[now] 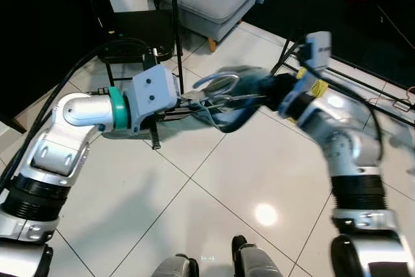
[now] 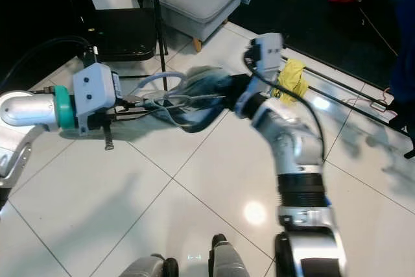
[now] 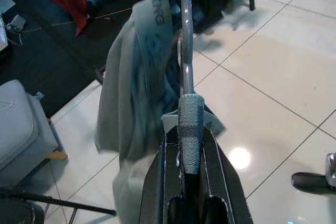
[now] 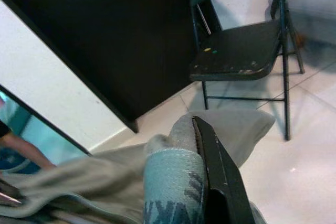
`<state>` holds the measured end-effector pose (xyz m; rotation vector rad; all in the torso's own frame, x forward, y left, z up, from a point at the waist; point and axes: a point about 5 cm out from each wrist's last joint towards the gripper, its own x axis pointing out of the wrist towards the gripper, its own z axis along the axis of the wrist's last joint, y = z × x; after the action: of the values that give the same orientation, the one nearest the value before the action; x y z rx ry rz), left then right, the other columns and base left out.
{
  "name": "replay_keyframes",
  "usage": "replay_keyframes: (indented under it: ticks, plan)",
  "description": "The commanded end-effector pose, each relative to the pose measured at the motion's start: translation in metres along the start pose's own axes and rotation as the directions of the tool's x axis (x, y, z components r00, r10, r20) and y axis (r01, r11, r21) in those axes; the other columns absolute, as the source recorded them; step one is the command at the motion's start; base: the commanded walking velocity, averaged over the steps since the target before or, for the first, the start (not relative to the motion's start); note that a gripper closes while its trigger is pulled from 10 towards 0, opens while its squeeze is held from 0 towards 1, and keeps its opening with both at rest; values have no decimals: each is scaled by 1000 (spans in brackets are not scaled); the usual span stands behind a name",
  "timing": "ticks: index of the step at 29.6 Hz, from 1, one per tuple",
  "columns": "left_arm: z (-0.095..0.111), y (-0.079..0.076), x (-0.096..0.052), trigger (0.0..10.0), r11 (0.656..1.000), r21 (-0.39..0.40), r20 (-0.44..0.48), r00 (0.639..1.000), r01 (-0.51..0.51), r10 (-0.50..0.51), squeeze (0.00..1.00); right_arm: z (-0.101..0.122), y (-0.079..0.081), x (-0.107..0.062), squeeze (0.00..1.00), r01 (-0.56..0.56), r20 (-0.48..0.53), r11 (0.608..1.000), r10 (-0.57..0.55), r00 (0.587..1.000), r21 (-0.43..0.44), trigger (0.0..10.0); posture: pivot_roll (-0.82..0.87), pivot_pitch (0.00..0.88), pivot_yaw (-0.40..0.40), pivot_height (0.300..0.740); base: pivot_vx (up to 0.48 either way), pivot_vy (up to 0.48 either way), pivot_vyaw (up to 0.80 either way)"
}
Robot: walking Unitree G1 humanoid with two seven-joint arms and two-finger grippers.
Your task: Hang hanger
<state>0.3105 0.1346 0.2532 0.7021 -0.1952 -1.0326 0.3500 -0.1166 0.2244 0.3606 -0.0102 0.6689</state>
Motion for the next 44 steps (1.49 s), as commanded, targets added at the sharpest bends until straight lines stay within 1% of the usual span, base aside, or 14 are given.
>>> replay_keyframes:
  ticks: [1, 9, 11, 14, 18, 20, 22, 23, 31, 32, 34, 35, 39, 44]
  plan:
    - [-6, -5, 4, 10000, 1000, -6, -32, 999, -5, 5, 0, 1, 11, 4, 0, -14, 4, 1000, 14, 1000, 28, 10000, 11, 130, 79, 740, 0, 0, 0]
    - [-10, -4, 7, 10000, 999, -13, -54, 997, -48, 48, 0, 2, 23, 2, 0, -35, -17, 999, 34, 999, -30, 10000, 7, 132, 77, 740, 0, 0, 0]
    - [-12, -2, 8, 10000, 996, -19, -62, 995, -84, 83, 0, 0, 20, -5, 0, -7, -60, 989, -2, 998, -145, 10000, 3, 131, 76, 740, 0, 0, 0]
    - [-15, 1, 7, 10000, 991, -27, -77, 989, -129, 127, 0, -8, 6, -21, 0, 40, -142, 932, -97, 985, -361, 10000, 1, 127, 76, 740, 0, 0, 0]
    - [-17, 1, 7, 10000, 988, -31, -83, 985, -152, 149, 0, -13, -2, -31, 0, 44, -192, 884, -149, 970, -466, 10000, -1, 123, 77, 740, 0, 0, 0]
    - [-16, 4, 8, 10000, 983, -35, -81, 981, -182, 179, 0, -17, -8, -37, 0, 22, -231, 815, -190, 954, -579, 10000, -4, 118, 76, 740, 0, 0, 0]
    - [-16, 4, 8, 10000, 982, -36, -79, 980, -186, 182, 0, -17, -8, -38, 0, 19, -235, 808, -194, 952, -589, 10000, -4, 118, 76, 740, 0, 0, 0]
    - [-16, 5, 9, 10000, 979, -39, -77, 978, -200, 196, 0, -17, -7, -38, 1000, 12, -236, 804, -189, 953, -594, 10000, -5, 112, 76, 740, 0, 0, 0]
    - [-13, 16, 15, 10000, 932, -72, -49, 935, -354, 352, 0, -10, 2, -32, 1000, 7, -187, 775, -162, 969, -631, 10000, -10, 106, 75, 740, 0, 0, 0]
    - [-11, 19, 16, 10000, 917, -91, -36, 922, -388, 387, 0, -9, 0, -31, 467, 26, -172, 766, -178, 969, -643, 10000, -10, 106, 75, 740, 0, 0, 0]
    - [-9, 20, 16, 10000, 907, -104, -28, 913, -408, 407, 0, -8, -1, -30, 467, 39, -162, 759, -189, 969, -649, 10000, -10, 106, 75, 740, 0, 0, 0]
    - [-5, 22, 17, 10000, 895, -118, -1, 901, -430, 433, 0, -5, -3, -27, 0, 88, -111, 758, -208, 972, -646, 10000, -10, 104, 71, 740, 0, 0, 0]
    - [6, 25, 18, 10000, 878, -158, 72, 881, -452, 467, 0, 14, -7, -20, 0, 247, 82, 739, -252, 964, -627, 10000, -8, 106, 70, 740, 0, 0, 0]
    - [12, 27, 17, 10000, 868, -155, 108, 865, -472, 490, 0, 25, 5, -23, 0, 192, 141, 728, -132, 981, -658, 10000, -8, 115, 68, 740, 0, 0, 0]
